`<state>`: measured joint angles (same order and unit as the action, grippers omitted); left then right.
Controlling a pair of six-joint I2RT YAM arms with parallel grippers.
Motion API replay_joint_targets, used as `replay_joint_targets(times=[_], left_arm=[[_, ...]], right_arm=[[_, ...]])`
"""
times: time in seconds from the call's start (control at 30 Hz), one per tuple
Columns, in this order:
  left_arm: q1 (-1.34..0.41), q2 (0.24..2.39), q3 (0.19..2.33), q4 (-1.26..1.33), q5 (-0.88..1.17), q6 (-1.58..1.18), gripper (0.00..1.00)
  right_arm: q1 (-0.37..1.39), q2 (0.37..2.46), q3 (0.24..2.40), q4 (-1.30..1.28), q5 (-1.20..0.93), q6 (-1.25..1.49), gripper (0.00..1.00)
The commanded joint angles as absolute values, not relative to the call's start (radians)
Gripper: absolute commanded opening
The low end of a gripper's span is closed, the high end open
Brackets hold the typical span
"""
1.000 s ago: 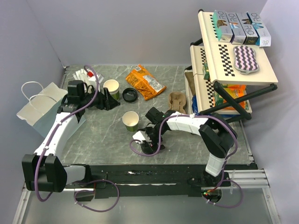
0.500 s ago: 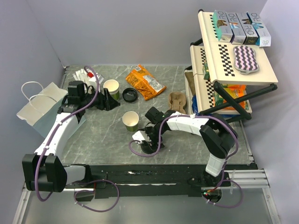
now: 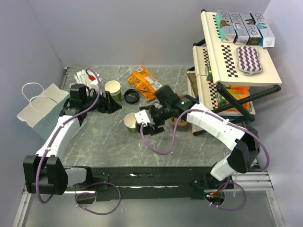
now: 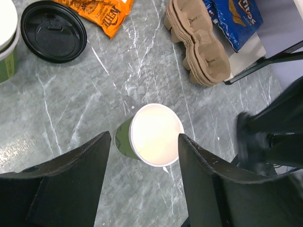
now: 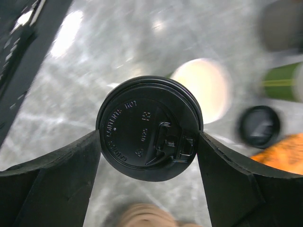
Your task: Pack the takeout coffee
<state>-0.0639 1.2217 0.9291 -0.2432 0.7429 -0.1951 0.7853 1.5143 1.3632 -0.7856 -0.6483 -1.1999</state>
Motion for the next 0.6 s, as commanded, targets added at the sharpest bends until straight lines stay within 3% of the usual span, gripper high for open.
replay_joint_targets(times=[0.0,0.27,0.57], left_arm=[[-0.058,1.195,0.911,-0.196,0.718,-0.212,0.65],[-0.049,1.164,0.848,-0.183,0.647,-0.274,0.65],[-0.003,1.138,0.799,-0.157,0.578,-0.382,0.65]], right_arm=[[0.785,1.577,1.513,-0.747,-0.655,-1.108,0.84],[0.782,1.782,1.677,-0.669,-0.588,-1.049,0.86],[0.784,1.874,1.767,-0.721,-0.611,-1.043,0.86]])
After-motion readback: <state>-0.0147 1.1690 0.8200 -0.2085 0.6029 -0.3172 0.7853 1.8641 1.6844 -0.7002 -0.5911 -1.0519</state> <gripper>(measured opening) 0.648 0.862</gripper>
